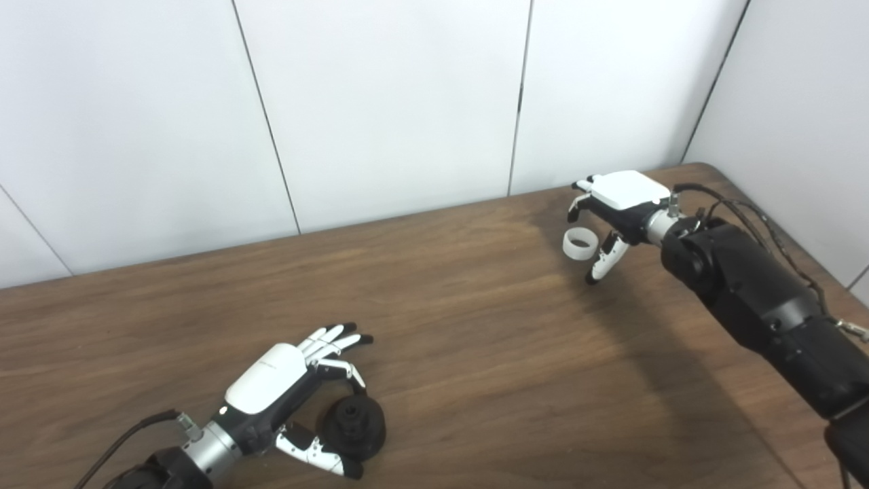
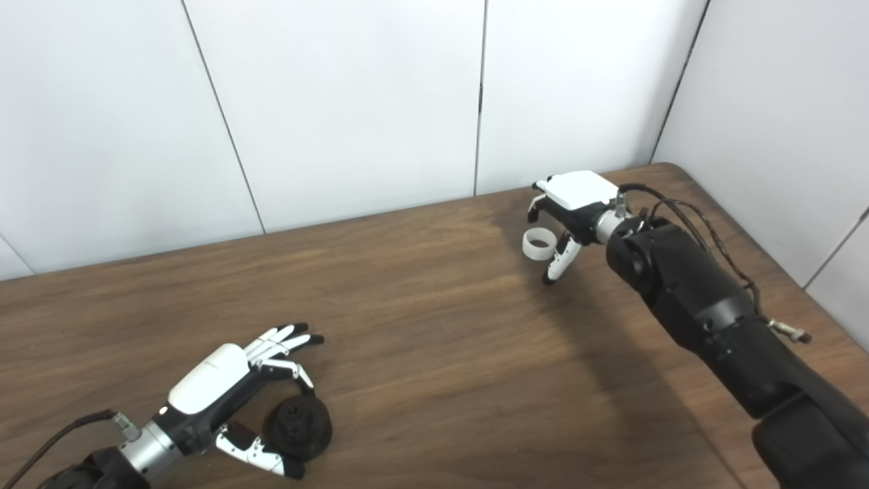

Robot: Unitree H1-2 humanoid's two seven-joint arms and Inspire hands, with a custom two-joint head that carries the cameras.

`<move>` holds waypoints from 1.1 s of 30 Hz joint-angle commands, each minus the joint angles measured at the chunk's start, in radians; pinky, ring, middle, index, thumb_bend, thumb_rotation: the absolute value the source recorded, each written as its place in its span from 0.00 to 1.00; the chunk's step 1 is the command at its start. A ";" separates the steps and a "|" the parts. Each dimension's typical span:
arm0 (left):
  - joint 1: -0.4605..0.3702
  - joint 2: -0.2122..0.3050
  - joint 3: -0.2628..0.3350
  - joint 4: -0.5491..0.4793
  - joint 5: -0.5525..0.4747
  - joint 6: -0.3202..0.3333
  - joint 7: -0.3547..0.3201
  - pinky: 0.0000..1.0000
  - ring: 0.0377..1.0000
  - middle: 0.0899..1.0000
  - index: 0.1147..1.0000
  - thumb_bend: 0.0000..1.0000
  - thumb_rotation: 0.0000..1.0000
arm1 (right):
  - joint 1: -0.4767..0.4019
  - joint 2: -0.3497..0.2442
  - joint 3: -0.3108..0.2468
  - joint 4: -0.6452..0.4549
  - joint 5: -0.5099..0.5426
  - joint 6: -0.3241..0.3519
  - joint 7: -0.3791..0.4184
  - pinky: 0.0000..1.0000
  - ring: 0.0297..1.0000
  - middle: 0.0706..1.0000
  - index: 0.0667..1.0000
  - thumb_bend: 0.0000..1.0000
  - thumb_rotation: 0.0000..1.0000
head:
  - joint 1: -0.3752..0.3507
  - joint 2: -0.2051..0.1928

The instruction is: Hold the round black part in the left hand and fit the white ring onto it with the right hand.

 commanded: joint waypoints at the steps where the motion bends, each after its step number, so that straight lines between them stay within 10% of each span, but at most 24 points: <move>1: 0.005 0.029 0.001 -0.014 0.012 0.005 -0.024 1.00 1.00 0.93 0.41 0.52 0.07 | -0.046 -0.020 -0.015 -0.014 -0.008 -0.005 -0.036 1.00 1.00 0.99 0.73 0.95 0.32 | -0.002 -0.003; 33: 0.033 0.035 0.041 -0.061 0.013 0.006 -0.071 1.00 1.00 0.93 0.42 0.52 0.06 | -0.058 -0.030 -0.015 0.008 0.001 -0.014 -0.002 1.00 1.00 0.96 0.69 0.91 0.31 | -0.017 0.019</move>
